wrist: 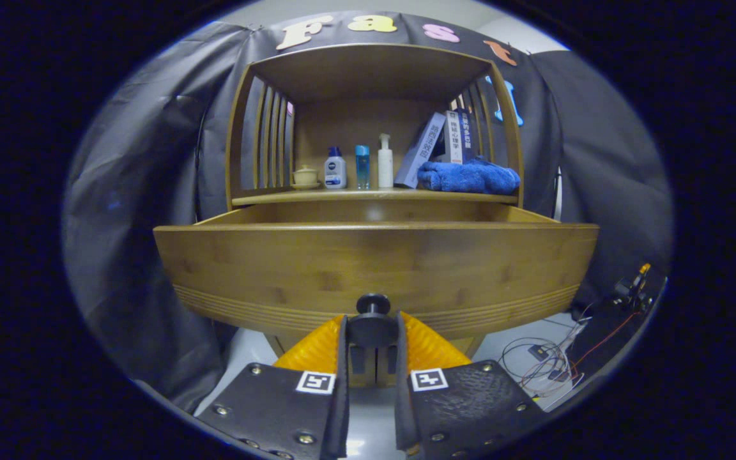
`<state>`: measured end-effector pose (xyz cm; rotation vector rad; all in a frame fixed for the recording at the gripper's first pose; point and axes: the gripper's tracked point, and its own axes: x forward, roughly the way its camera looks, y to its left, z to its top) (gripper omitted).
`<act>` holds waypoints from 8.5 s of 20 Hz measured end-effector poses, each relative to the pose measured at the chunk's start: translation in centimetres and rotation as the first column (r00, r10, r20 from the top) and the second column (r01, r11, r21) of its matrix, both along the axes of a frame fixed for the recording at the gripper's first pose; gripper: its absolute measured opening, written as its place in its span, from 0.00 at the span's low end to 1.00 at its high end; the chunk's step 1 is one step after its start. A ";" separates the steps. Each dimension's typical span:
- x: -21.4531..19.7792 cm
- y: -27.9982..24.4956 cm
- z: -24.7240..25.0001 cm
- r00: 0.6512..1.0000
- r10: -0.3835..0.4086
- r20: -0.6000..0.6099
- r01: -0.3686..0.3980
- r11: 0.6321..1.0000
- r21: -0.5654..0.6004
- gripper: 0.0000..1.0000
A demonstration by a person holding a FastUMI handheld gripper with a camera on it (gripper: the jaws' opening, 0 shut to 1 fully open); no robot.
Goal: Pull open the drawer, take out the items inside it, and place them on the countertop above the cabinet.
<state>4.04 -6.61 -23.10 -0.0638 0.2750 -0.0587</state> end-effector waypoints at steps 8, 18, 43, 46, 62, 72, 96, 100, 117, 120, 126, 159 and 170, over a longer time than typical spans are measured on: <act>0.2 0.7 3.7 1.000 -0.005 -0.002 0.005 1.000 0.017 0.62; 7.2 3.1 10.3 0.992 0.034 -0.118 -0.033 0.999 0.015 0.94; 14.7 0.0 -3.3 0.666 -0.069 -0.743 0.013 0.997 -0.082 0.45; 15.0 -0.3 -2.4 0.711 -0.085 -0.699 0.018 0.995 -0.102 0.42; 12.4 3.8 6.1 0.880 0.074 -0.469 -0.105 0.994 -0.040 0.42; 14.9 5.5 16.8 0.992 0.090 -0.086 -0.092 0.996 -0.020 0.42; 28.3 1.7 13.3 0.993 -0.106 -0.060 0.110 0.991 0.076 0.44; 28.5 1.3 14.0 0.990 -0.137 -0.036 0.139 0.989 0.058 0.68; 15.7 5.0 17.8 1.000 0.003 0.025 0.000 0.992 -0.126 1.00; 12.1 6.5 18.9 0.999 0.040 0.031 -0.037 0.993 -0.110 0.99; 4.0 6.5 19.7 0.992 0.045 0.122 -0.030 0.992 -0.121 0.98; -2.8 3.6 4.2 0.998 0.037 0.058 -0.038 0.999 0.015 0.99; 1.5 2.1 3.3 0.989 -0.076 0.127 0.097 0.982 -0.165 0.96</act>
